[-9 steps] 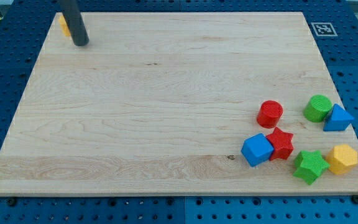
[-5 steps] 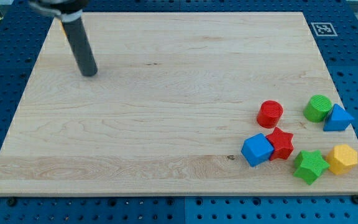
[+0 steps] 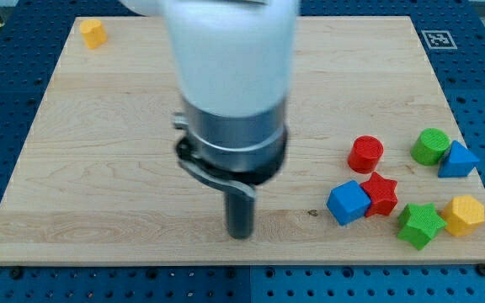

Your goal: Move the red star to the top center

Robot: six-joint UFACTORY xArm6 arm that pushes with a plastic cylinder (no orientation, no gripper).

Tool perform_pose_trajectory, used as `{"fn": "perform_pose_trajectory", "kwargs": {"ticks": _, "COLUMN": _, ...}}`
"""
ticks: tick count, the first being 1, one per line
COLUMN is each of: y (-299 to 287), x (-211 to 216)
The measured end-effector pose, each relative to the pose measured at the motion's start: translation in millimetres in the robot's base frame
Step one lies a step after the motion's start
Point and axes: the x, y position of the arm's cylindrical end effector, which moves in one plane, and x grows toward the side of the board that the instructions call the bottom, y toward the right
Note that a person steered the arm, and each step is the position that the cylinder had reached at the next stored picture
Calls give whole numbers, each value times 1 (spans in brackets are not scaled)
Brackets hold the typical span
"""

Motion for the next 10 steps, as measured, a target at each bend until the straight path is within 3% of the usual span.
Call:
{"fn": "perform_pose_trajectory", "kwargs": {"ticks": 2, "y": 34, "x": 12}}
{"fn": "perform_pose_trajectory", "kwargs": {"ticks": 4, "y": 123, "x": 16}}
{"fn": "perform_pose_trajectory", "kwargs": {"ticks": 6, "y": 165, "x": 4}}
{"fn": "perform_pose_trajectory", "kwargs": {"ticks": 8, "y": 164, "x": -58}}
{"fn": "perform_pose_trajectory", "kwargs": {"ticks": 10, "y": 120, "x": -77}}
